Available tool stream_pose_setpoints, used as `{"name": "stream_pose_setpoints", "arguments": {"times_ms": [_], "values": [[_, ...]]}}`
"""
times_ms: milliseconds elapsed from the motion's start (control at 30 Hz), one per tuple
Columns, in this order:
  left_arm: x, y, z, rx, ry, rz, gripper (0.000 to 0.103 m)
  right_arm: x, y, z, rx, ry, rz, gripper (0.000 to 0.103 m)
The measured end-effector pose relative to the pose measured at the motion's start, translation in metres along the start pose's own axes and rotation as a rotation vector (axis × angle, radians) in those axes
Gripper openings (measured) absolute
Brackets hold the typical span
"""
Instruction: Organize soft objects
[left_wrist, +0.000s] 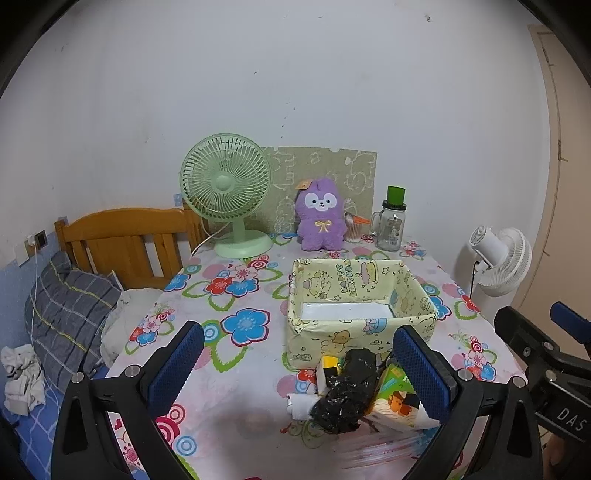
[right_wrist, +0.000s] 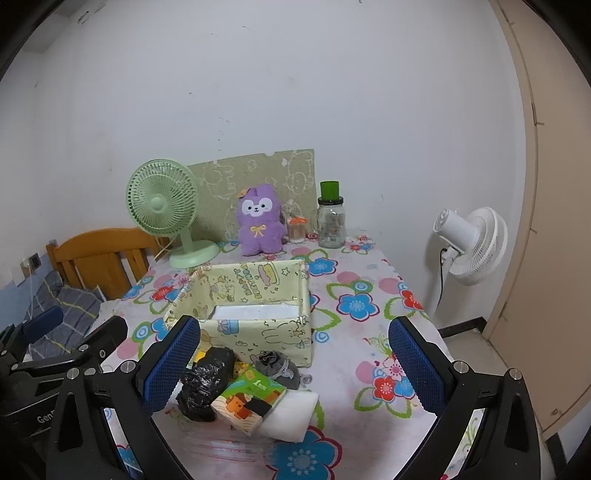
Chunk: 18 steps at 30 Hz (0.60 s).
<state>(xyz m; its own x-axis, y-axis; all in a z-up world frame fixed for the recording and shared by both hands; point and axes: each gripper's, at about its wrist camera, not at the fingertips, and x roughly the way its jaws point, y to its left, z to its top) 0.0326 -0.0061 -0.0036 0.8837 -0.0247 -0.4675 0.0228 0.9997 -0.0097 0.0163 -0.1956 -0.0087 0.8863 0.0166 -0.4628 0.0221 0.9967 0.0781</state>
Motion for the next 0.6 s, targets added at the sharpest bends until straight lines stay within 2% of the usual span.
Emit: {"name": "stream_pose_setpoints", "arguments": {"times_ms": [600], "values": [[0.0047,-0.0006,0.0036,-0.006,0.002,-0.007,0.103,0.0009,-0.0032,0.0032,-0.001,-0.007,0.0,0.103]]}}
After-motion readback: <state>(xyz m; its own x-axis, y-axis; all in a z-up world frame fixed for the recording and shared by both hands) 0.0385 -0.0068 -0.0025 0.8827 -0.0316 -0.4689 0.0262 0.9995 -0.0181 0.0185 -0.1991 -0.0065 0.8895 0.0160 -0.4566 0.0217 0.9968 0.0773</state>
